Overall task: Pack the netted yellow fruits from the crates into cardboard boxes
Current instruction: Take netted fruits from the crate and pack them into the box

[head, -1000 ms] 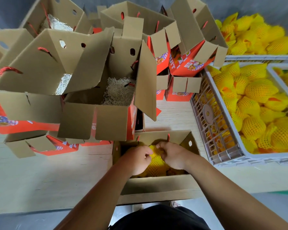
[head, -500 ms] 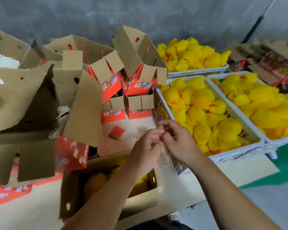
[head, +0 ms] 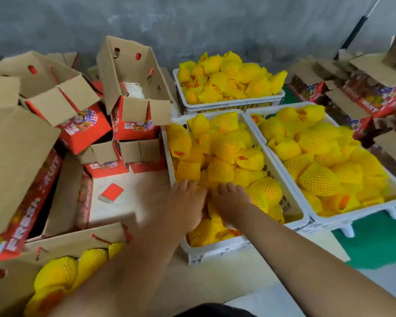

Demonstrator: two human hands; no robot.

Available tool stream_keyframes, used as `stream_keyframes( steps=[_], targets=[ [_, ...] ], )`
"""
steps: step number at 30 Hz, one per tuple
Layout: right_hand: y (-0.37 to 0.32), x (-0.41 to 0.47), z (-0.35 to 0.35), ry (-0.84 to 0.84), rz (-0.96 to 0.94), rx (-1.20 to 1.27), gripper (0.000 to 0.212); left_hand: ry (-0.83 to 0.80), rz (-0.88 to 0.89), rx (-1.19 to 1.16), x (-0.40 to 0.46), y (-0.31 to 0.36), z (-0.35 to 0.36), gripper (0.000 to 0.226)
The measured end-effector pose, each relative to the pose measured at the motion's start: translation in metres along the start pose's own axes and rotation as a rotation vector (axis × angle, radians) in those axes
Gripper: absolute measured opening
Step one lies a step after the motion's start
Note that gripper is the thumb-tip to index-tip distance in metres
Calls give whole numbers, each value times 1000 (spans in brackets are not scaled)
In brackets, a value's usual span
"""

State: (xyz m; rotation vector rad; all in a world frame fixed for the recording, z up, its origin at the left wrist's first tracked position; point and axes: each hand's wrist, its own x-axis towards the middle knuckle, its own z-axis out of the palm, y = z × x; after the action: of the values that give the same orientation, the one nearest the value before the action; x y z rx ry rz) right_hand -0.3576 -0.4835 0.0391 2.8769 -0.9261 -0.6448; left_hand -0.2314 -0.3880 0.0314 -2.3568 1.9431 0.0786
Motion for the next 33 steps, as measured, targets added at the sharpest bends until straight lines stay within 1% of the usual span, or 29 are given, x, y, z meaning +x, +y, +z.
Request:
stream_keyframes(
  steps=[1, 2, 5, 8, 10, 12, 13, 14, 15, 16, 17, 18, 20, 22, 23, 25, 26, 27, 28, 30, 33],
  targets=[
    [4, 0, 2, 32, -16, 3, 73, 7, -17, 38, -2, 5, 2, 33],
    [10, -1, 4, 63, -33, 16, 74, 4, -34, 72, -2, 11, 2, 32],
    [24, -6, 5, 138, -57, 129, 83, -58, -92, 163, 5, 19, -4, 35],
    [38, -10, 6, 264, 22, 356, 82, -113, -150, 227, 10, 21, -14, 34],
    [45, -9, 10, 295, 70, 472, 78, -110, -168, 233, 11, 20, -14, 33],
    [49, -8, 15, 308, 79, 545, 76, -109, -178, 223, 11, 20, -13, 32],
    [49, -9, 16, 318, 85, 582, 75, -109, -174, 211, 12, 20, -12, 33],
    [49, -10, 17, 335, 91, 613, 76, -114, -168, 181, 14, 19, -12, 40],
    [48, -11, 17, 352, 99, 639, 76, -121, -163, 133, 14, 16, -14, 52],
    [47, -12, 19, 379, 105, 663, 76, -109, -160, 58, 15, 13, -17, 64],
    [45, -13, 18, 398, 113, 695, 75, -62, -168, -40, 14, 10, -19, 69],
    [44, -15, 16, 413, 125, 751, 73, -1, -180, -153, 12, 7, -22, 68],
    [44, -17, 7, 446, 179, 969, 71, 99, -239, -441, 5, 5, -24, 57],
    [46, -17, -8, 446, 224, 1207, 77, 153, -361, -858, -2, 10, -27, 44],
    [46, -18, -17, 439, 208, 1323, 74, 185, -431, -1061, -3, 15, -29, 43],
    [41, -21, -32, 462, 97, 1632, 45, 249, -558, -1352, -3, 24, -34, 46],
    [37, -23, -37, 467, 40, 1760, 35, 269, -612, -1460, -2, 28, -36, 45],
    [34, -25, -42, 470, -6, 1826, 36, 269, -657, -1576, -2, 30, -38, 39],
    [31, -27, -45, 463, -52, 1843, 43, 243, -700, -1716, -1, 31, -40, 34],
    [27, -28, -49, 412, -152, 1801, 54, 187, -788, -1988, -2, 26, -41, 32],
    [26, -27, -50, 235, -262, 1800, 66, 158, -894, -2214, -5, 11, -38, 40]
  ],
)
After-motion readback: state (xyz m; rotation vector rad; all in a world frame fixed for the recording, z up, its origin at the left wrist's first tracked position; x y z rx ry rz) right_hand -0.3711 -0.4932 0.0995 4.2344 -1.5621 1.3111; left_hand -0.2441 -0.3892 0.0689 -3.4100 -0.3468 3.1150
